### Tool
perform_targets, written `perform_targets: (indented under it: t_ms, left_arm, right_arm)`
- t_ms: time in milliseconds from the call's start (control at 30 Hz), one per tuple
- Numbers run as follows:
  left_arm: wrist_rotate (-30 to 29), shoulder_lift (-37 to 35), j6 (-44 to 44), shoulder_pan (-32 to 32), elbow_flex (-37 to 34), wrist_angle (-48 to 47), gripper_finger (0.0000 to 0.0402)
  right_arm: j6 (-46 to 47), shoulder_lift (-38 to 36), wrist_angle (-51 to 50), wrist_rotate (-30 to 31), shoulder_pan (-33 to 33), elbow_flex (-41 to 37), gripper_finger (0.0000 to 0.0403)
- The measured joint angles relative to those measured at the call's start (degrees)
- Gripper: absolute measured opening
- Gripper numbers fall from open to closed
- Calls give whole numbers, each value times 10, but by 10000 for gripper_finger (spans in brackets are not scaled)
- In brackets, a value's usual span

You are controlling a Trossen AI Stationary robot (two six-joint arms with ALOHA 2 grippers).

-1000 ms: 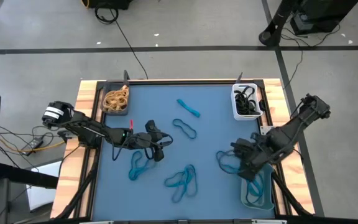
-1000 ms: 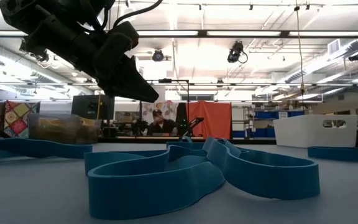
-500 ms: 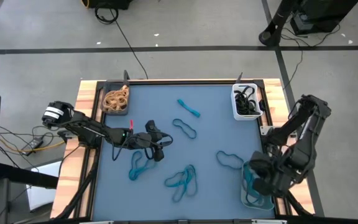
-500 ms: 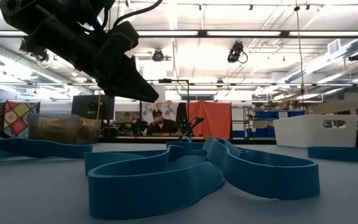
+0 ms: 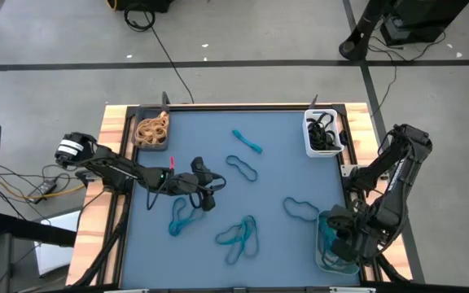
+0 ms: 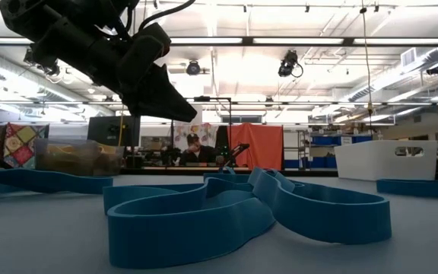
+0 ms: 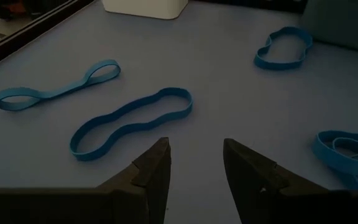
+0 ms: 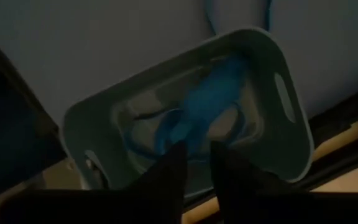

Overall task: Sort rubber bands into baskets
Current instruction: Put the blue rubber band into the blue bin

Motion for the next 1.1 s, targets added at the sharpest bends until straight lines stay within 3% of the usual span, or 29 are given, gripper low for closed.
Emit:
perform_targets:
  t_ms: [133,300,433,600,767,900,1100]
  left_arm:
    - [0,0,0,0,0,0,151]
    - [0,0,0,0,0,0,151]
    - [0,0,0,0,0,0,151]
    - [0,0,0,0,0,0,151]
    - [0,0,7,0,0,0,151]
    - [0,0,9,0,0,0,151]
    - [0,0,9,0,0,0,151]
  right_arm:
    - [-4,0,-4,16,-2,-7,136]
    - [-74,0,-2,159,-29,-26,186]
    - [-128,0,-1,200,-89,-70,200]
    - [-218,0,45,211,-178,-144,199]
    - [-361,0,164,181,-248,-200,195]
    - [-464,0,257,151,-285,-236,190]
    - [-523,0,317,136,-321,-286,168]
